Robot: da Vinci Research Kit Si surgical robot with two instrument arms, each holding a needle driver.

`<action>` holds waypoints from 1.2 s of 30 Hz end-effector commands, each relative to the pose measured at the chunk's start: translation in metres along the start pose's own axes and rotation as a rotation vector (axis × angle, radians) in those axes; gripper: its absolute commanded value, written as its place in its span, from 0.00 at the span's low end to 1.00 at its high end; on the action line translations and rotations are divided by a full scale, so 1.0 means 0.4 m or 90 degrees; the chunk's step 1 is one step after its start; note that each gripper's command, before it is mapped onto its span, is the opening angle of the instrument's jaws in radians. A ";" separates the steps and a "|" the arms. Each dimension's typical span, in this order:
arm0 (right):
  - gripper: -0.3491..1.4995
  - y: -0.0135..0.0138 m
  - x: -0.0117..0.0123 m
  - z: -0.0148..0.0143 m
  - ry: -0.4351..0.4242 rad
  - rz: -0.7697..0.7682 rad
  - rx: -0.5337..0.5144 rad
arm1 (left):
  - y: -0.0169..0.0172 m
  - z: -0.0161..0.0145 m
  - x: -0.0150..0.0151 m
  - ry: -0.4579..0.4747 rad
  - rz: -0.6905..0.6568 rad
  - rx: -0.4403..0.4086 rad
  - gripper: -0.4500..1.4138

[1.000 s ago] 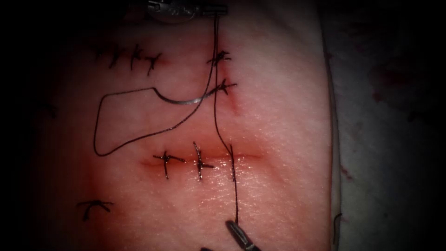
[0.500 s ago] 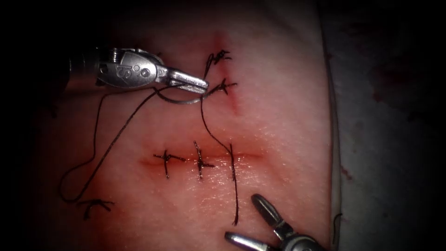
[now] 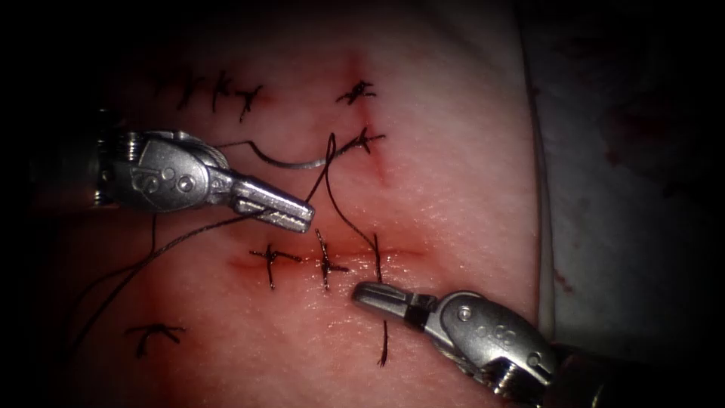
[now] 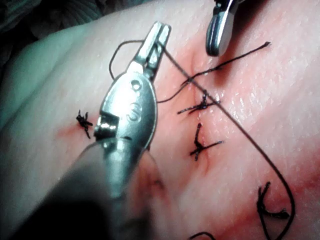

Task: Wound Closure
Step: Wrap the suture once clockwise around the right tool.

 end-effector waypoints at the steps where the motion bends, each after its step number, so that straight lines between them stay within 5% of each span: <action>1: 0.00 0.0029 -0.0003 0.0053 -0.012 -0.031 0.029 | 0.0000 0.0011 -0.0007 0.003 0.005 0.002 0.00; 13: 0.00 0.0136 0.0056 0.0206 0.101 0.039 0.149 | 0.0091 0.0056 0.0010 0.022 0.018 -0.004 0.00; 21: 0.00 0.0150 0.0115 0.0263 0.154 0.105 0.193 | 0.0123 0.0080 -0.0069 0.047 -0.005 -0.007 0.00; 28: 0.00 0.0193 0.0157 0.0242 0.245 0.232 0.262 | 0.0140 0.0076 -0.0165 0.050 -0.022 -0.004 0.00; 36: 0.00 0.0175 0.0149 0.0177 0.242 0.292 0.359 | 0.0113 0.0062 -0.0217 0.058 -0.020 -0.001 0.00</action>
